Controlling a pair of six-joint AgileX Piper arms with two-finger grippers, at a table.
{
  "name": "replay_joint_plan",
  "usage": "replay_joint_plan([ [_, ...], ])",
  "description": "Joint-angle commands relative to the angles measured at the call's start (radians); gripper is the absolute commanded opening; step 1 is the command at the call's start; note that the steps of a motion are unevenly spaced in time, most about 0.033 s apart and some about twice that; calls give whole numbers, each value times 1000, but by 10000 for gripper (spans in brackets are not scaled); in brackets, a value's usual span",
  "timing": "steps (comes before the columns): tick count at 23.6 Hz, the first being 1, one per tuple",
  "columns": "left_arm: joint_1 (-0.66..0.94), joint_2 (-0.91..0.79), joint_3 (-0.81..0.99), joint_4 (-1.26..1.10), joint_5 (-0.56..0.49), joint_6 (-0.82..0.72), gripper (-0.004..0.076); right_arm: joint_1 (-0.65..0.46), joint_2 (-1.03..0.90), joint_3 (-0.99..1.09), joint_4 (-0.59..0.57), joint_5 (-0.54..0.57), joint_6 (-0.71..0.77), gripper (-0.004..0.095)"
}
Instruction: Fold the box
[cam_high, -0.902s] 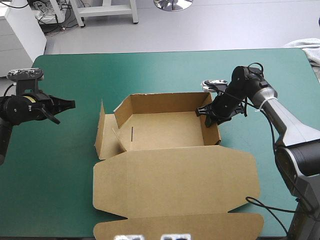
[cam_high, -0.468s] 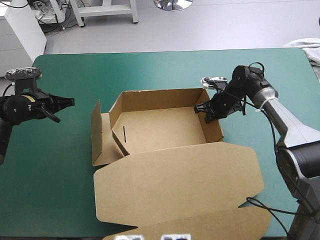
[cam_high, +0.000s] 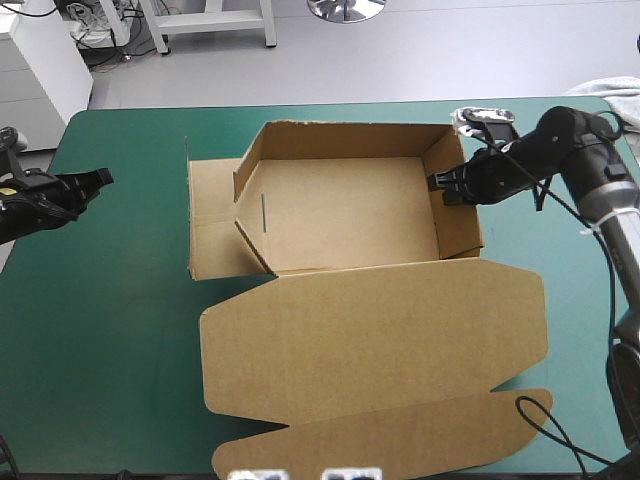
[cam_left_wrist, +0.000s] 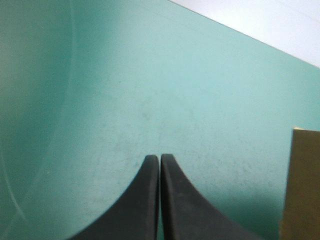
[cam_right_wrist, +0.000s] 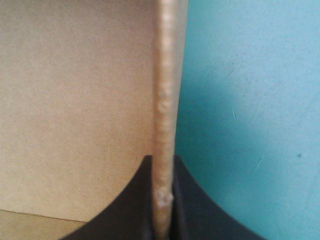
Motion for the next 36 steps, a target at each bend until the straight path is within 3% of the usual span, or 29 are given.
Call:
replay_joint_plan([
  [1,28,-8,-27,-193,3,72,-8,-57,-105,-28,176,-16,-60,-17],
  [6,24,33,-27,-358,85,130,-8,-128,-153,-28,325,-16,-129,-17],
  [9,24,56,-27,-602,165,246,-8,-126,-165,-28,331,-21,-133,-17],
  [13,12,54,-27,-736,221,284,-10,-126,-165,-28,370,-46,-133,-17],
  [18,-68,54,-27,-758,260,302,-10,-98,-161,-28,374,-75,-137,-16],
  [21,-113,52,-27,-763,275,306,-10,-59,-155,-28,310,-111,-125,-16],
  [36,-125,3,-27,-758,353,326,-10,36,-59,-26,305,-191,-123,-15],
])
